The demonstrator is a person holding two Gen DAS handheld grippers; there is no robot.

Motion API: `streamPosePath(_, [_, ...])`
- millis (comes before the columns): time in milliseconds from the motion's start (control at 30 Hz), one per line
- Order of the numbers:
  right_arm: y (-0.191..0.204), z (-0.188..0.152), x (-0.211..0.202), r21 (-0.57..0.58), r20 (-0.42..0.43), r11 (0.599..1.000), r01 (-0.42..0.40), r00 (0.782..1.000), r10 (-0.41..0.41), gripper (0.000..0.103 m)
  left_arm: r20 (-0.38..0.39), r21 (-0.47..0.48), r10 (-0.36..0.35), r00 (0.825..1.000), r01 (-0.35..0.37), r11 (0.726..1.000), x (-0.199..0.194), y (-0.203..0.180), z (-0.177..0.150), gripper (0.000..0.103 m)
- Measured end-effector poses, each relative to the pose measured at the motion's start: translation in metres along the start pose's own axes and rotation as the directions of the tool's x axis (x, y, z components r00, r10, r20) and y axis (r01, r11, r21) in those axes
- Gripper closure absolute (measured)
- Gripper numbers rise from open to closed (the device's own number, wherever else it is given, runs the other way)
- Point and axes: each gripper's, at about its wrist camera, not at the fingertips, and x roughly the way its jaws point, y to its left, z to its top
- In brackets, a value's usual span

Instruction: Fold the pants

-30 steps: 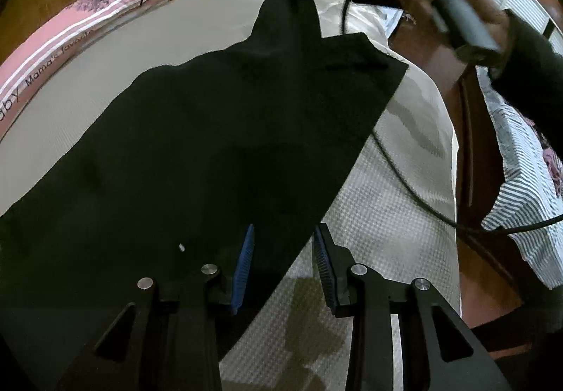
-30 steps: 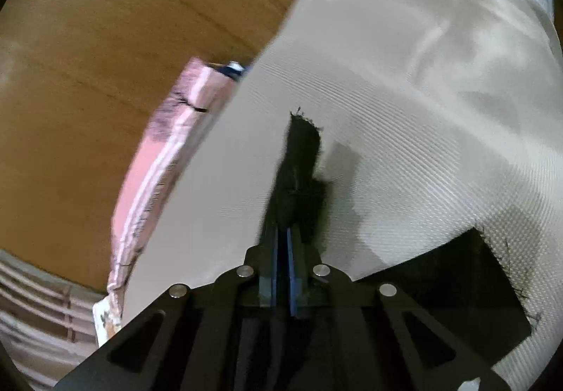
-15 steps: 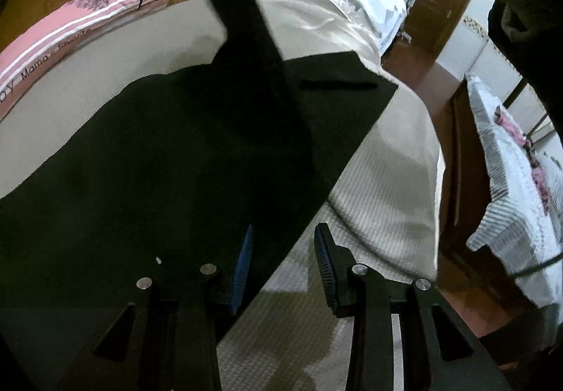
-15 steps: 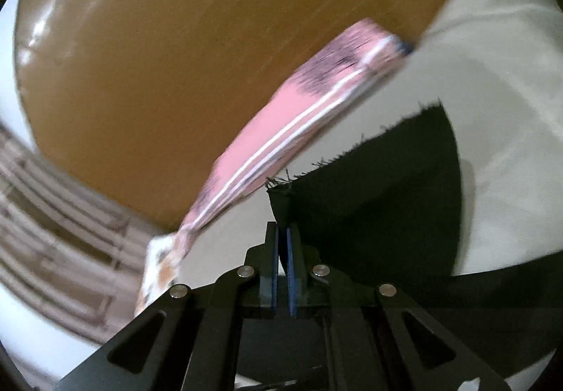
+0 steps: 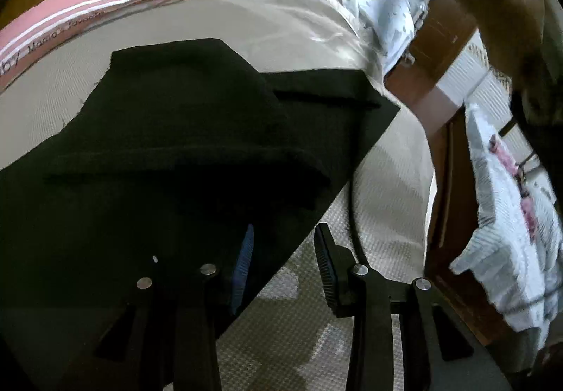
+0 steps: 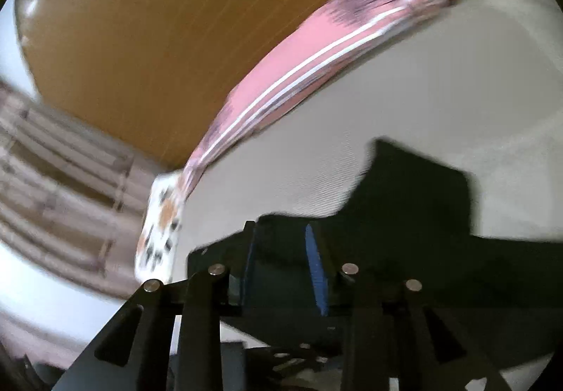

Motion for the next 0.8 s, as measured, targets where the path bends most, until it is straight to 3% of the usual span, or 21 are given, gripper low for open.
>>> streamPosePath(133, [-0.073, -0.03, -0.046, 0.212, 0.069, 0.968, 0.135, 0.986, -0.153, 0.076, 0.034, -0.087, -0.039, 0.999, 0.042, 0.995, -0.007, 0.021, 0.0, 0.066])
streamPosePath(267, [-0.147, -0.069, -0.079, 0.434, 0.083, 0.876, 0.213, 0.958, -0.274, 0.076, 0.034, -0.164, -0.034, 0.999, 0.039, 0.986, -0.006, 0.045, -0.001, 0.066])
streamPosePath(433, [-0.186, -0.086, -0.084, 0.565, 0.136, 0.809, 0.165, 0.948, -0.288, 0.076, 0.033, -0.171, -0.036, 0.999, 0.041, 0.984, -0.005, 0.051, -0.004, 0.066])
streamPosePath(500, [-0.197, -0.09, -0.074, 0.609, 0.126, 0.782, 0.132, 0.957, -0.26, 0.075, 0.034, -0.171, -0.035, 0.999, 0.041, 0.984, -0.004, 0.051, -0.004, 0.066])
streamPosePath(633, [-0.201, -0.089, -0.067, 0.636, 0.195, 0.769, 0.059, 0.952, -0.235, 0.078, 0.036, -0.166, -0.036, 0.999, 0.042, 0.985, -0.001, 0.049, -0.004, 0.066])
streamPosePath(700, [-0.203, -0.082, -0.067, 0.637, 0.22, 0.769, 0.054, 0.943, -0.249, 0.087, 0.037, -0.163, -0.034, 0.999, 0.04, 0.986, -0.002, 0.048, -0.005, 0.066])
streamPosePath(733, [-0.204, -0.072, -0.067, 0.624, 0.226, 0.778, 0.065, 0.939, -0.26, 0.096, 0.037, -0.162, -0.034, 0.999, 0.039, 0.986, -0.002, 0.049, -0.006, 0.066])
streamPosePath(800, [-0.207, -0.059, -0.068, 0.612, 0.246, 0.789, 0.063, 0.932, -0.265, 0.098, 0.039, -0.161, -0.033, 0.999, 0.039, 0.986, -0.003, 0.051, -0.006, 0.066])
